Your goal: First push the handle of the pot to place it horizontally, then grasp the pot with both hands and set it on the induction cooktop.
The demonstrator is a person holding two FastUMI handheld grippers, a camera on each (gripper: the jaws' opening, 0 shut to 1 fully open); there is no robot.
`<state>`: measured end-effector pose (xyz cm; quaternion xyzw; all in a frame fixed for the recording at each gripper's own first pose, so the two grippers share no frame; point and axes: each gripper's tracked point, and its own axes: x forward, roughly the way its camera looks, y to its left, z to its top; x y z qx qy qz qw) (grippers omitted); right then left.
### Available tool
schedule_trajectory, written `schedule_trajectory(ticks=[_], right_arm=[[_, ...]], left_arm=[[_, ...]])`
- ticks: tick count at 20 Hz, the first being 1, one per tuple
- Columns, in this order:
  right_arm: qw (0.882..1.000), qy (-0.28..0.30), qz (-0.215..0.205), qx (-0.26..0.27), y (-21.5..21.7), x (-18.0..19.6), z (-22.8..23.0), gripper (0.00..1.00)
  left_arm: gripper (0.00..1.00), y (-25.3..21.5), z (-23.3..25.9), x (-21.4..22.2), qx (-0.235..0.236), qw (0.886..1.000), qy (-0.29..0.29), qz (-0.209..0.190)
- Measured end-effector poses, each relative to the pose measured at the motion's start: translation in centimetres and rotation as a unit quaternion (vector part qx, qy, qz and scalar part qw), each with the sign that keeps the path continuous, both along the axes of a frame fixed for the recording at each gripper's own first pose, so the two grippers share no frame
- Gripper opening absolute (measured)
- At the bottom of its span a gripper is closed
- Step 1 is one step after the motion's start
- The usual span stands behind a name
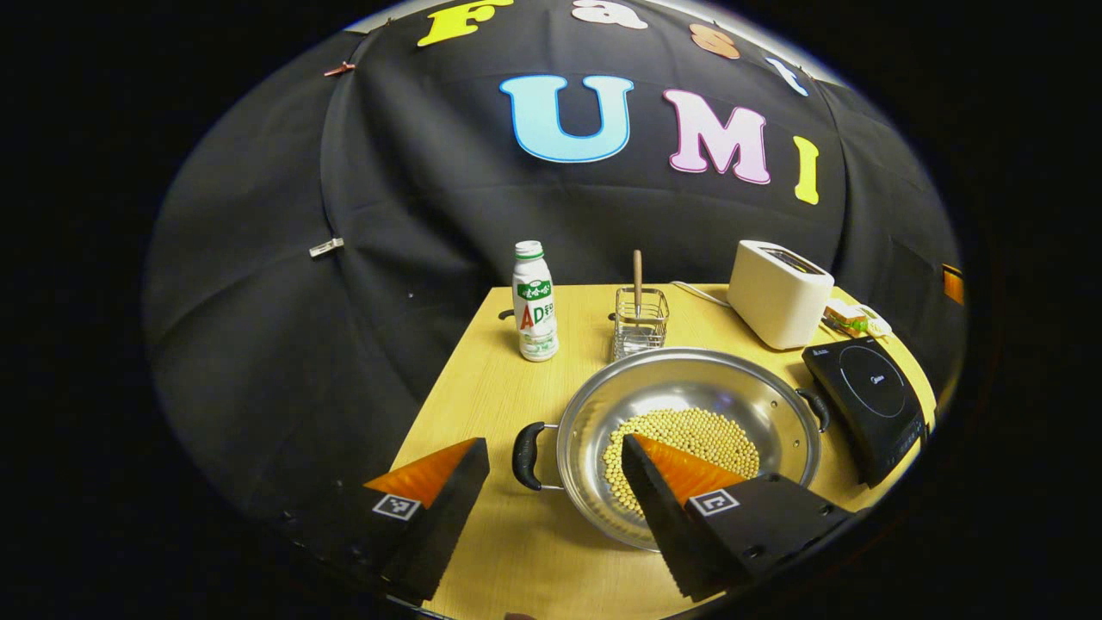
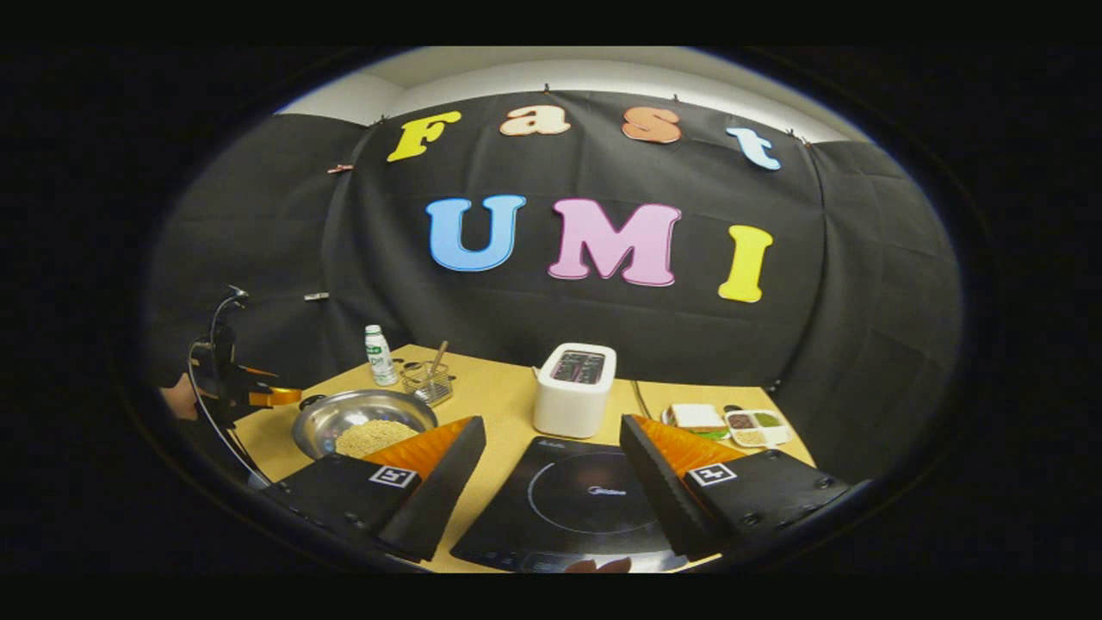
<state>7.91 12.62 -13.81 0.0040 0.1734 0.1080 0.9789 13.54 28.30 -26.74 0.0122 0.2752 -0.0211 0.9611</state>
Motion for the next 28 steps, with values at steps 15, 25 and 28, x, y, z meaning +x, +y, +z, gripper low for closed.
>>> schedule_trajectory(ticks=[15, 25, 28], right_arm=[[0.981, 0.185, 0.034, 0.049, 12.3, 3.5, -13.8, 0.98], [0.951, 0.306, 0.012, 0.038, 15.6, 3.5, -22.4, 0.99], [0.943, 0.331, 0.008, 0.039, 16.2, 3.5, -24.1, 0.99]], left_arm=[[0.97, 1.4, -7.7, 3.5, -0.05, 0.995, 0.086, -0.002], [0.95, 1.4, -9.7, 4.8, -0.049, 0.993, 0.108, -0.01], [0.89, 1.0, -10.1, 5.1, -0.053, 0.992, 0.114, -0.015]])
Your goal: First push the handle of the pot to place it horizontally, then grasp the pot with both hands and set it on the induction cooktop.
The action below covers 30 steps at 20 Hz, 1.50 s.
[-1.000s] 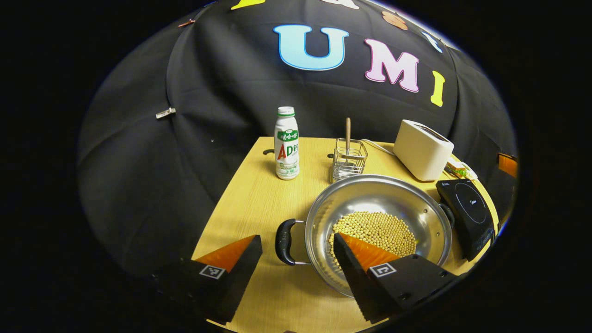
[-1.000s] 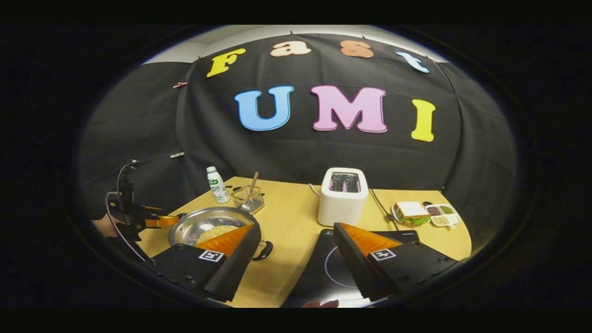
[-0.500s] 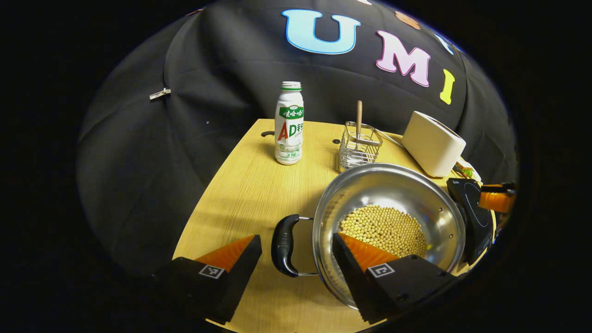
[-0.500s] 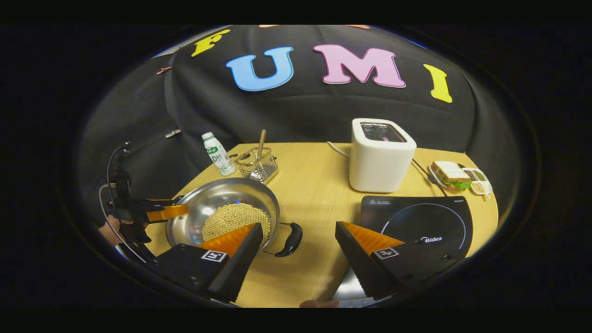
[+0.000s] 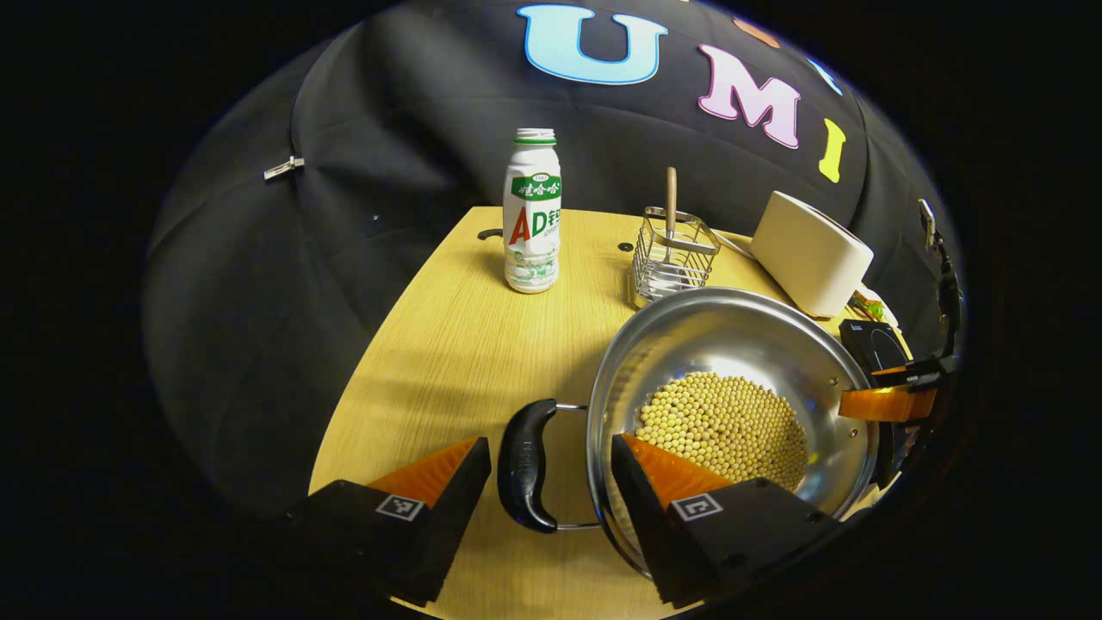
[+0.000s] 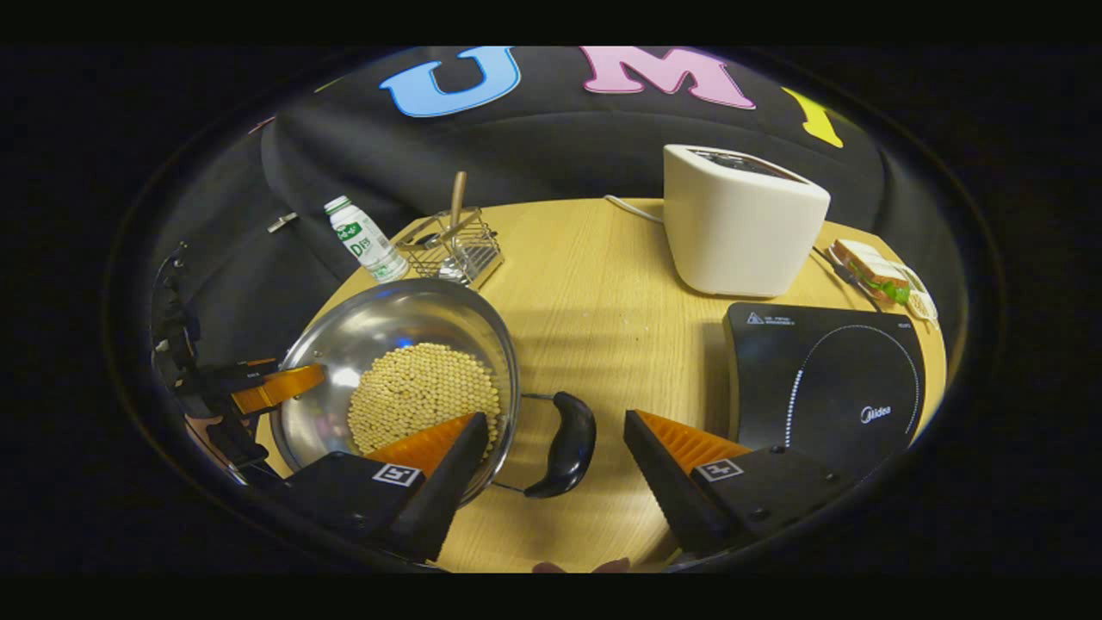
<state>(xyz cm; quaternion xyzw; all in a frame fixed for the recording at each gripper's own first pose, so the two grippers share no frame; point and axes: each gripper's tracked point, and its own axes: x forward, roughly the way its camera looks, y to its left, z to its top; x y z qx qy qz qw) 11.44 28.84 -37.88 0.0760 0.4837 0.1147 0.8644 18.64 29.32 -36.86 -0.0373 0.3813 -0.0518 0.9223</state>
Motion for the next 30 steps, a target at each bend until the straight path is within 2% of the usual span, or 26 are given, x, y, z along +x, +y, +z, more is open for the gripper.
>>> schedule_trajectory(ticks=[1, 2, 3, 5, 6, 7, 11, 12, 14, 15, 20, 30], right_arm=[[1.0, 0.007, 0.002, 0.002, 0.3, -0.1, -0.5, 0.99], [1.0, 0.014, 0.002, 0.004, 0.6, -0.1, -0.9, 0.92], [1.0, 0.019, 0.0, 0.003, 0.8, 0.0, -1.2, 0.94], [0.999, 0.032, -0.002, 0.005, 1.3, -0.1, -1.8, 0.72], [0.999, 0.036, -0.004, 0.002, 1.4, 0.0, -2.1, 0.76], [0.999, 0.038, -0.005, -0.002, 1.3, 0.0, -2.0, 0.7], [0.999, 0.033, -0.005, -0.016, 1.1, -0.1, -1.8, 0.62], [0.999, 0.03, -0.004, -0.022, 1.0, -0.2, -1.8, 0.57], [0.999, 0.026, -0.005, -0.024, 0.8, -0.4, -1.5, 0.6], [0.999, 0.025, -0.009, -0.018, 0.6, -0.6, -0.9, 0.56], [1.0, 0.021, -0.005, -0.013, -1.4, -0.7, 2.5, 0.56], [0.999, 0.023, -0.03, -0.015, -12.5, -2.3, 7.3, 0.55]], left_arm=[[0.87, -0.2, -0.1, 0.0, -0.003, 1.0, 0.002, -0.002], [0.84, -0.3, -0.2, 0.1, -0.005, 1.0, 0.003, -0.003], [0.83, -0.4, -0.3, 0.1, -0.007, 1.0, 0.004, -0.004], [0.78, -0.1, -0.5, 0.1, -0.002, 1.0, 0.007, -0.002], [0.71, -0.1, -0.3, 0.0, -0.003, 1.0, 0.006, -0.004], [0.69, -0.2, -0.4, -0.1, -0.003, 1.0, 0.008, -0.004], [0.63, -0.5, -0.3, -0.5, -0.007, 1.0, 0.015, -0.003], [0.6, -0.7, -0.2, -0.6, -0.009, 1.0, 0.015, -0.002], [0.58, -0.8, 0.5, -0.9, -0.007, 1.0, 0.006, -0.002], [0.57, -0.9, 1.1, -1.2, -0.003, 1.0, 0.001, -0.003], [0.56, -2.3, 4.4, -2.1, 0.0, 1.0, 0.008, 0.001], [0.56, -12.7, 9.6, -3.8, -0.009, 0.999, 0.026, -0.019]])
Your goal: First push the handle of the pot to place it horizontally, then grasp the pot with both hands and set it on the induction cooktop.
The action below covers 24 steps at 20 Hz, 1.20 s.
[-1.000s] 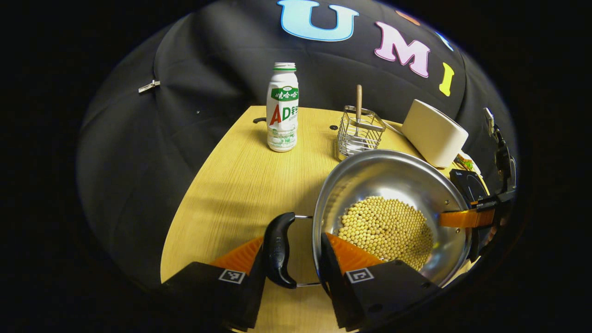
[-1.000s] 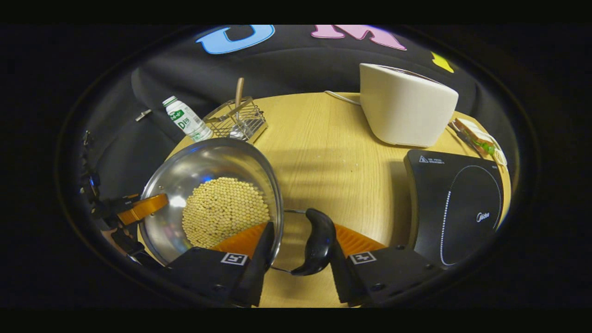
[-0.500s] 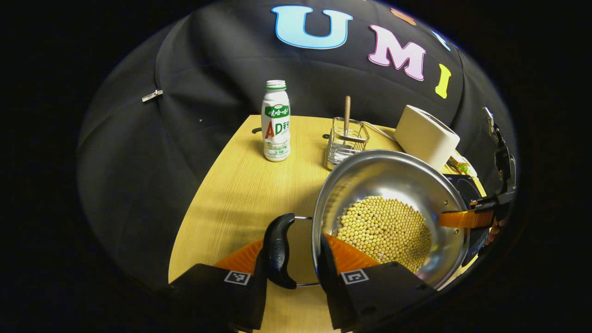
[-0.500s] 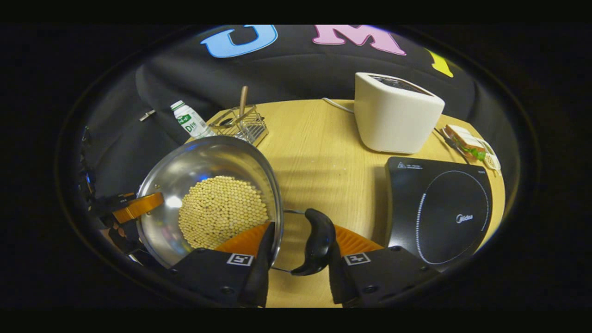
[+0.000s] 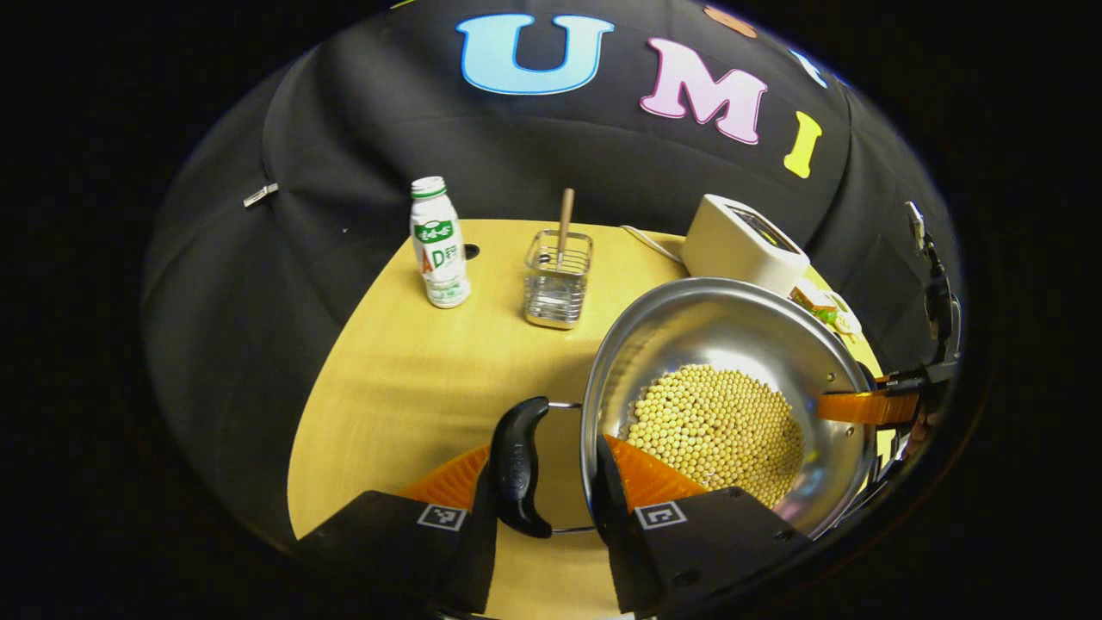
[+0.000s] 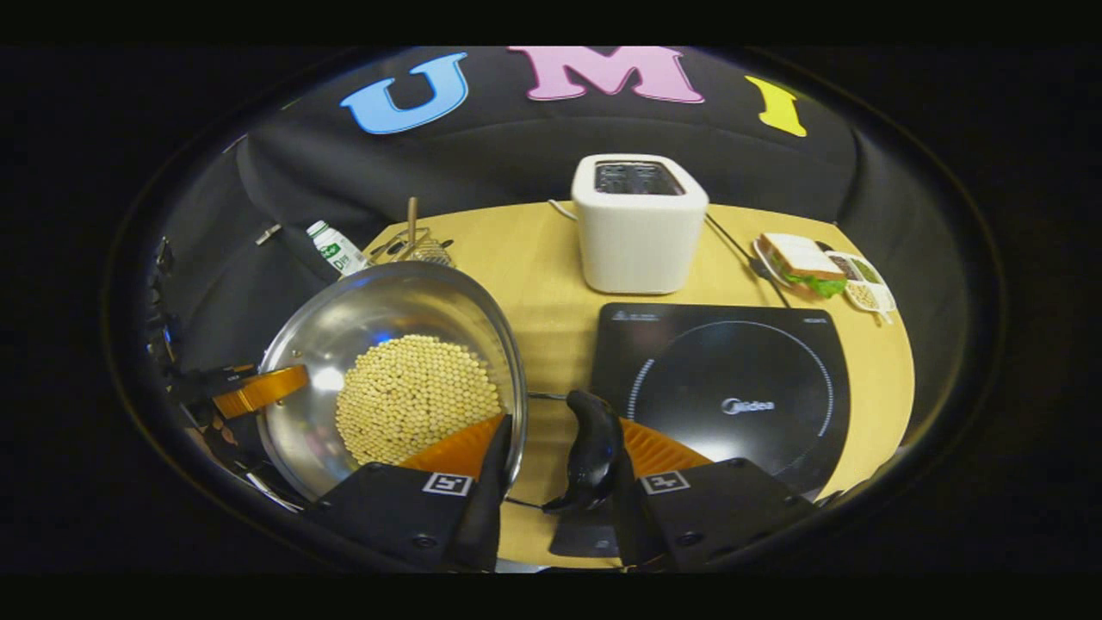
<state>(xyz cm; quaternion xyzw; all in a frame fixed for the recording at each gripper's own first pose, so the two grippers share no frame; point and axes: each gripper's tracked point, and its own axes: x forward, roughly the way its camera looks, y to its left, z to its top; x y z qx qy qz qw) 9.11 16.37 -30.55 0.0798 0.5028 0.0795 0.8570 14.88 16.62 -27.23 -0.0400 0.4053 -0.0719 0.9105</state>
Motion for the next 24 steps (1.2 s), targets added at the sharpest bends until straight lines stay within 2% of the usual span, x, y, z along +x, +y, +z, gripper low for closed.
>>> schedule_trajectory(ticks=[4, 14, 24], right_arm=[[1.0, -0.005, -0.016, -0.001, -5.0, -0.6, 1.2, 0.55], [0.999, -0.008, -0.044, -0.005, -16.4, -1.0, 1.8, 0.55], [0.998, -0.007, -0.055, -0.001, -24.0, -0.8, -0.3, 0.55]], left_arm=[[0.56, -5.0, 1.7, -0.2, -0.002, 1.0, -0.006, -0.014], [0.56, -16.9, 2.1, 0.3, -0.008, 0.999, -0.004, -0.046], [0.56, -24.9, 0.8, 1.2, -0.006, 0.998, -0.005, -0.058]])
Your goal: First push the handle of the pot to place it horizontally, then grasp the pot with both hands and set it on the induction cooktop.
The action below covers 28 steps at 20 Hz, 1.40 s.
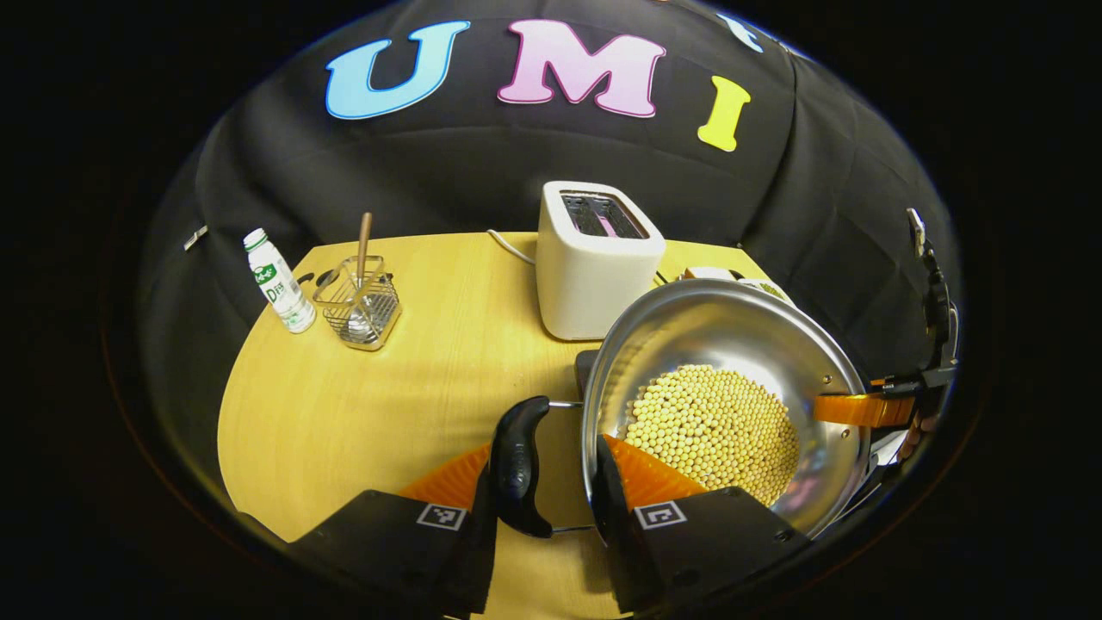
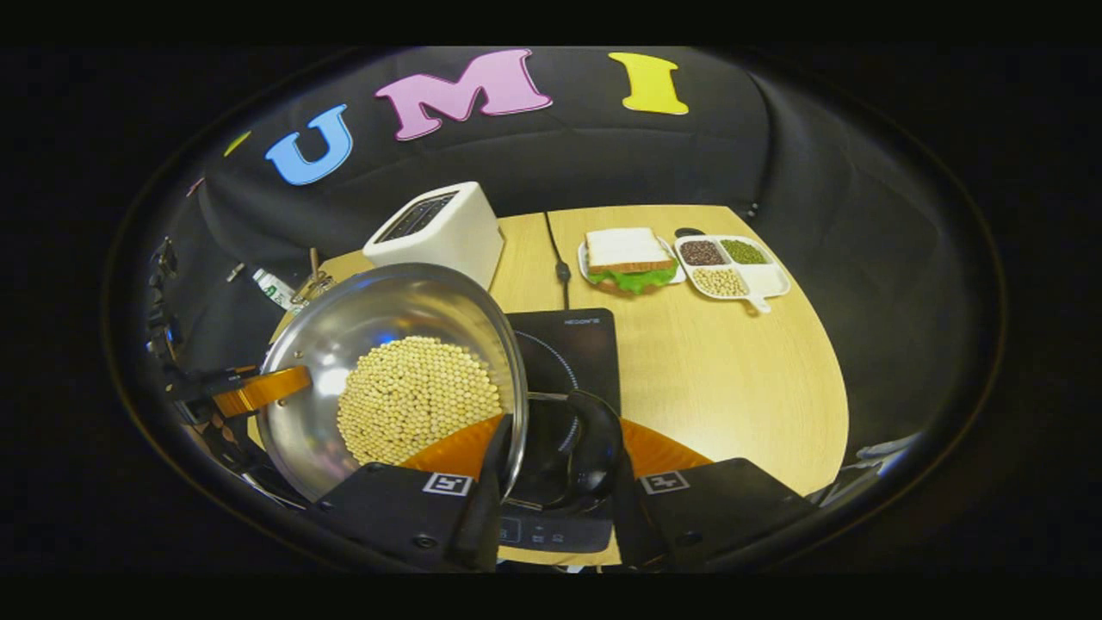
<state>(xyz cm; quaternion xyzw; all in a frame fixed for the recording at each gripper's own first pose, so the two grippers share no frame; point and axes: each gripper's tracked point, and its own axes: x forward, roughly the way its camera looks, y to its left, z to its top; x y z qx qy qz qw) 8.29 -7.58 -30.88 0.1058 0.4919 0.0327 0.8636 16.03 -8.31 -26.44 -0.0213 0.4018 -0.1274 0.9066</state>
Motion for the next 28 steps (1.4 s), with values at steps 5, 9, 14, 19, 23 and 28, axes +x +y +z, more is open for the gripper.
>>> schedule_trajectory(ticks=[5, 9, 14, 19, 23, 28], right_arm=[[1.0, 0.004, -0.001, 0.005, -1.9, 0.2, -1.5, 0.55], [1.0, 0.005, 0.0, 0.003, -2.8, 0.5, -2.4, 0.55], [1.0, 0.007, -0.002, 0.004, -3.0, 0.5, -3.4, 0.55], [1.0, 0.012, -0.004, 0.002, -2.9, 0.2, -3.8, 0.56], [1.0, 0.006, -0.004, 0.001, -2.9, 0.5, -3.9, 0.56], [1.0, 0.008, -0.009, 0.002, -3.0, 0.4, -3.7, 0.56]], left_arm=[[0.56, -2.1, -1.0, 0.3, 0.006, 1.0, 0.003, 0.0], [0.56, -3.1, -2.0, 0.6, 0.004, 1.0, 0.007, 0.001], [0.56, -3.5, -2.9, 1.1, 0.004, 1.0, 0.008, -0.002], [0.56, -3.4, -4.1, 1.2, 0.002, 1.0, 0.017, -0.003], [0.56, -3.4, -4.3, 1.3, -0.013, 1.0, 0.016, 0.0], [0.57, -3.4, -4.2, 1.4, -0.012, 1.0, 0.017, -0.004]])
